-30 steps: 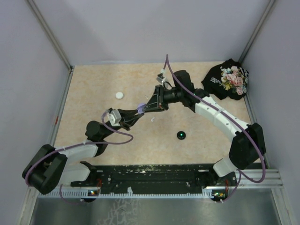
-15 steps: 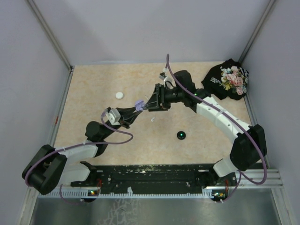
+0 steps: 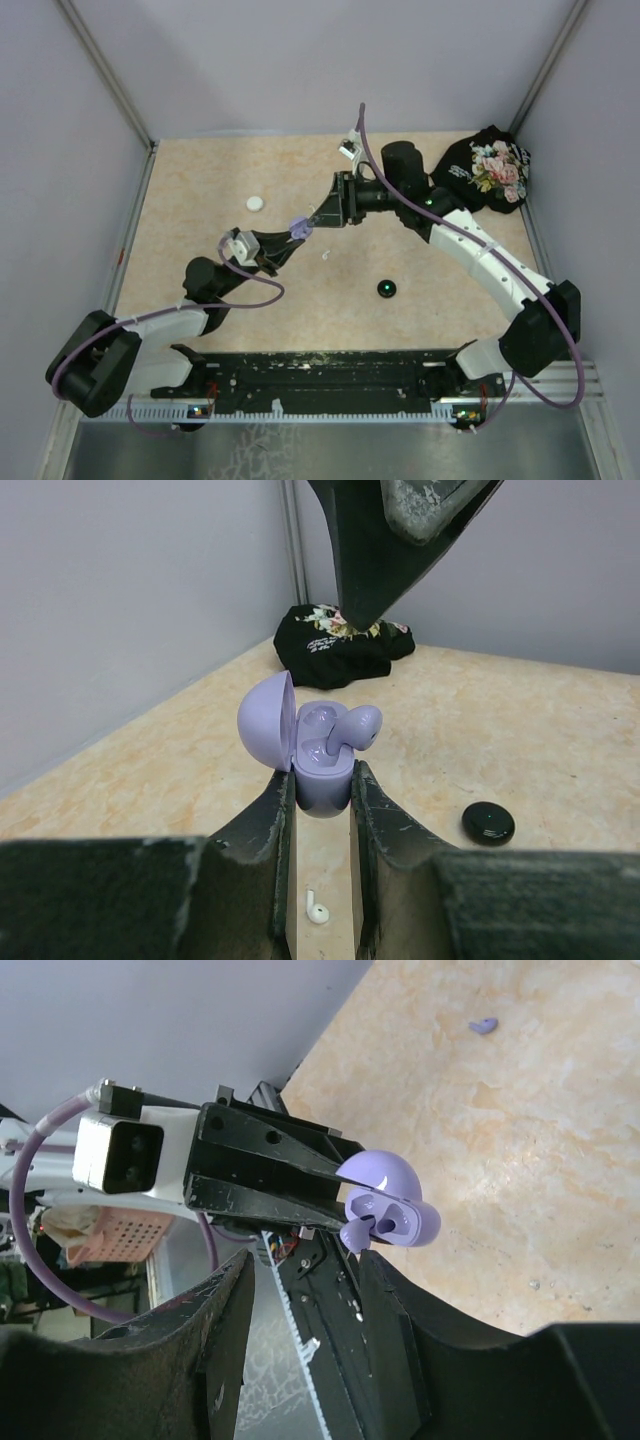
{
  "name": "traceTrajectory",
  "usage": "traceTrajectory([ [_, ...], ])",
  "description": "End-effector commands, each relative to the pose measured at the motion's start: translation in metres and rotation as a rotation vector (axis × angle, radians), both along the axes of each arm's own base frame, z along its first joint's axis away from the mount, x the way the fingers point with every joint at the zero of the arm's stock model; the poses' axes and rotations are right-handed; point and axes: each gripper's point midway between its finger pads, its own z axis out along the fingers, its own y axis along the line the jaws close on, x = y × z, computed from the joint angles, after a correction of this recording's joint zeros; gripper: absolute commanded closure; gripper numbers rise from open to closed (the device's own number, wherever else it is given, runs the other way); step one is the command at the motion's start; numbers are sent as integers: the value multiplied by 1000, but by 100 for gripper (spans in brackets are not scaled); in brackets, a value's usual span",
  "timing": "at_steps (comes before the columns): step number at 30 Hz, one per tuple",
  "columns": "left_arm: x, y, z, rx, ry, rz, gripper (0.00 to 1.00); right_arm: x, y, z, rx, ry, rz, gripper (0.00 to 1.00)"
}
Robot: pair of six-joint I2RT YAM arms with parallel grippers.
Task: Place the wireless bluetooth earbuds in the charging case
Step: Place the earbud in the charging case.
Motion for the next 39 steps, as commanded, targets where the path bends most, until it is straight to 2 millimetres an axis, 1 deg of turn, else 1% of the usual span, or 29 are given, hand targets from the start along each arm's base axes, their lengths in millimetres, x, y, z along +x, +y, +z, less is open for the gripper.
traceTrajectory([
  [1, -5, -6, 14, -23, -14, -45, 100, -7, 4, 32, 80, -146, 66, 54],
  [9, -8, -10, 19, -41, -10, -75, 100, -10, 14, 17, 58, -121, 91, 54],
  [15, -8, -10, 23, -56, -10, -79, 100, -16, 24, 3, 24, -98, 122, 54],
  [22, -10, -9, 27, -69, -16, -81, 100, -18, 24, -6, -13, -98, 114, 54],
  [25, -9, -8, 27, -72, -14, -75, 100, -21, 25, -5, -17, -98, 120, 54],
  [30, -9, -9, 25, -71, -7, -79, 100, -30, 31, -3, -7, -103, 148, 54],
  [35, -10, -11, 24, -67, -3, -92, 100, -30, 37, 1, 12, -111, 150, 54],
  [39, -10, -10, 23, -69, 0, -87, 100, -29, 36, 6, 22, -133, 137, 55],
])
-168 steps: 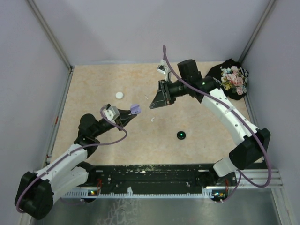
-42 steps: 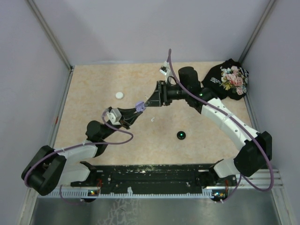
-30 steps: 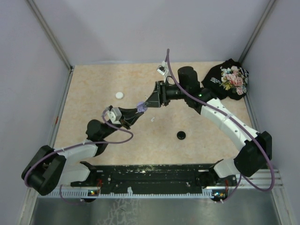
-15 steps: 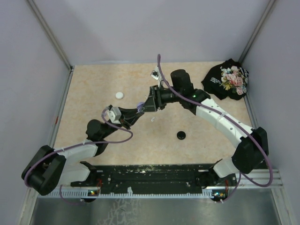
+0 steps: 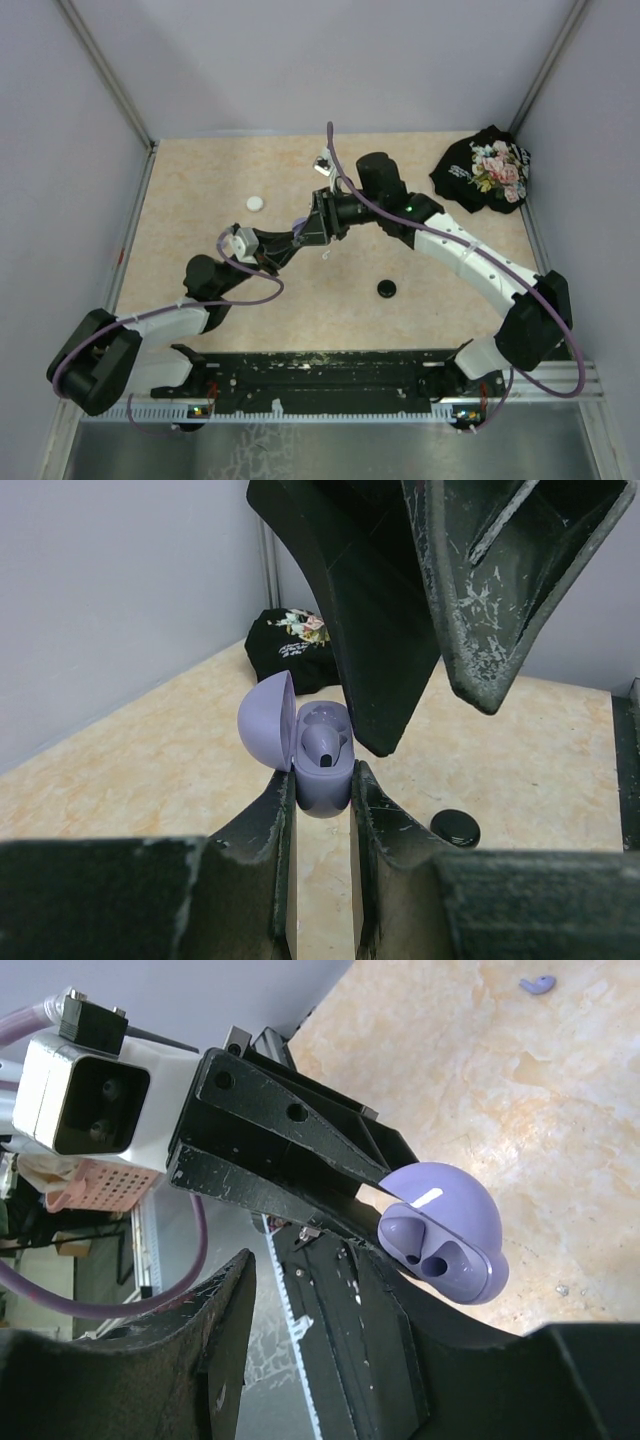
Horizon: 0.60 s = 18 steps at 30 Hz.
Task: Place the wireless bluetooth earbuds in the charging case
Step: Place the earbud in the charging case.
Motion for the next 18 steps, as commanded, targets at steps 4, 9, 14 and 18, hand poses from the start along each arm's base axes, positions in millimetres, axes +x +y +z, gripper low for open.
traceTrajectory([
  [4, -2, 2, 15, -40, -27, 4, 100, 9, -6, 35, 77, -201, -46, 54],
  [9, 2, 13, 8, -66, 47, 40, 100, 13, -23, 39, 140, -386, -67, 50],
  [14, -1, 19, 5, -69, 118, -19, 100, 11, -38, 32, 177, -615, -89, 40],
  [18, -8, 20, 7, -65, 145, -76, 100, 5, -44, 26, 191, -712, -74, 38],
])
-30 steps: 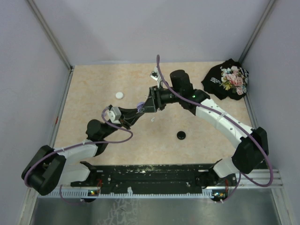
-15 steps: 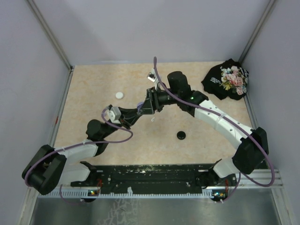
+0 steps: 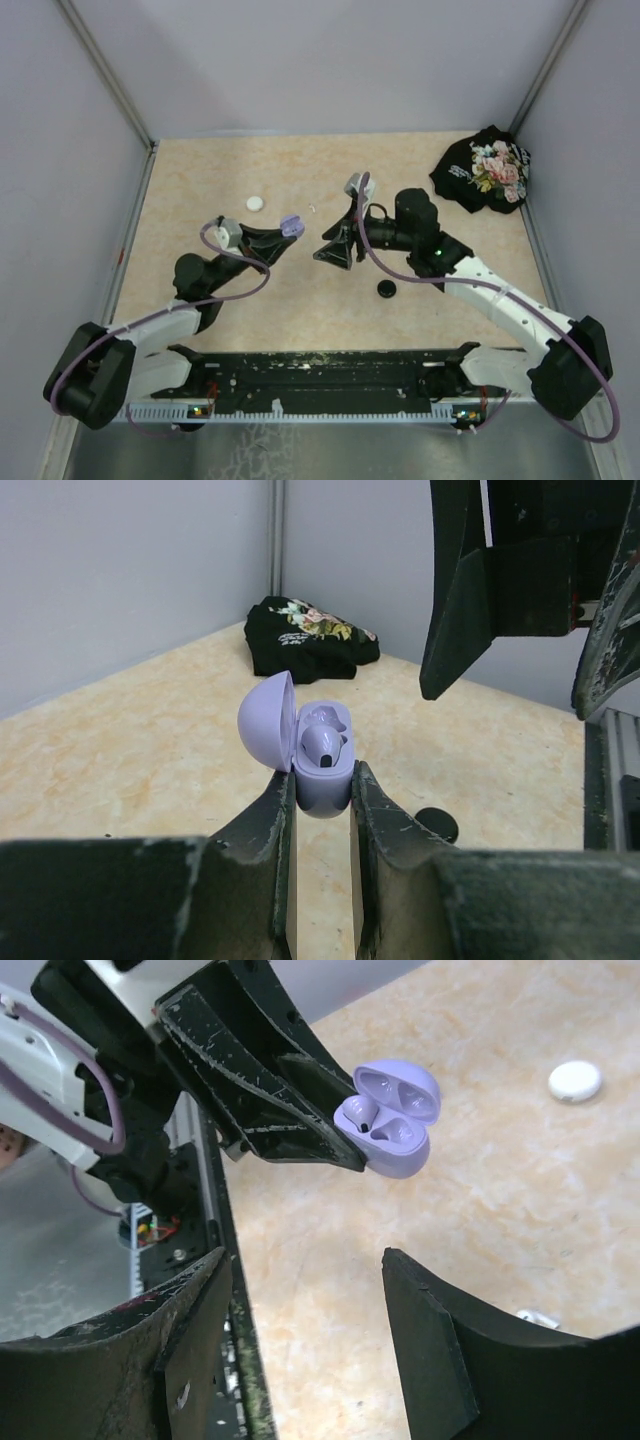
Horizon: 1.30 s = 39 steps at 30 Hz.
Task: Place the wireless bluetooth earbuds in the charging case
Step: Place the earbud in the charging case, then pick up the earbud from the center of the board.
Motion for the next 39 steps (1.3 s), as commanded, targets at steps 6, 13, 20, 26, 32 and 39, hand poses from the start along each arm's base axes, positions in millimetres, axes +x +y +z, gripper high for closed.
traceTrajectory([
  [6, -30, -1, 12, -11, 24, -177, 100, -8, -3, 26, 120, -407, 98, 39],
  [13, -53, -8, 26, 18, -27, -307, 100, -16, 2, 33, 266, -486, 131, 42],
  [20, -63, -10, 36, 26, -61, -364, 100, -22, 10, 32, 324, -443, 197, 50],
  [26, -72, -11, 45, 19, -99, -407, 100, -22, 16, 29, 341, -407, 211, 53],
  [32, -74, -9, 53, -2, -120, -392, 100, -21, 17, 23, 340, -377, 200, 52],
  [39, -72, -8, 59, -16, -125, -381, 100, -27, 21, 22, 340, -366, 240, 52],
])
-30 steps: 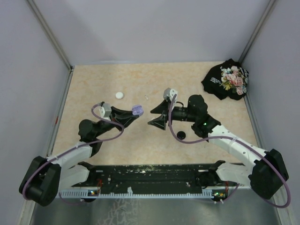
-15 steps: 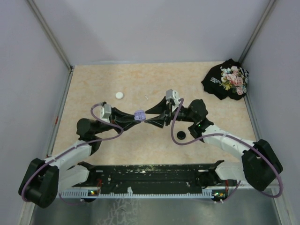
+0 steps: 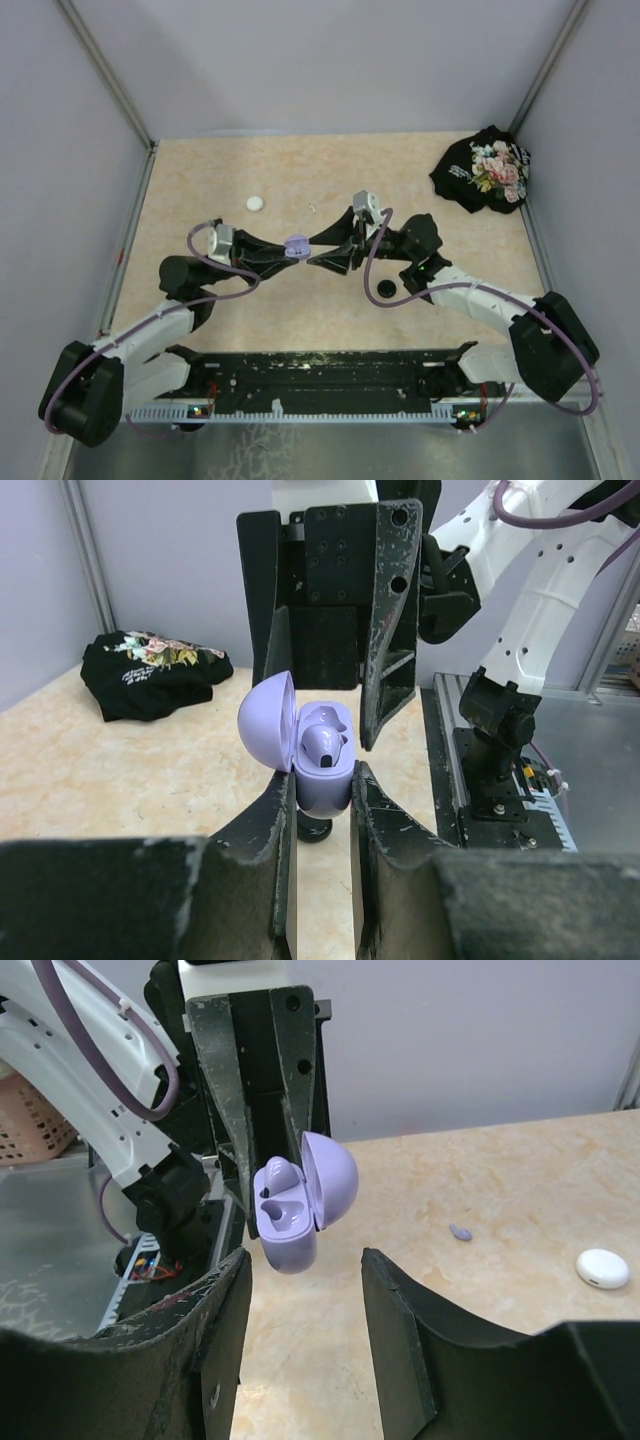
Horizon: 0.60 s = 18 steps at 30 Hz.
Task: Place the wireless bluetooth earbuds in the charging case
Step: Pick up the earbud from the center of the board.
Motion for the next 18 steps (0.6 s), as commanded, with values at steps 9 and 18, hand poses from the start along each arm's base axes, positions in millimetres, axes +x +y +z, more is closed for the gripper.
traceTrajectory([
  [9, -3, 0, 26, -46, -53, -26, 100, -13, 8, 18, 68, -54, 79, 60],
  [18, -6, -3, 24, -52, -38, -60, 100, -17, 9, 23, 95, -59, 105, 64],
])
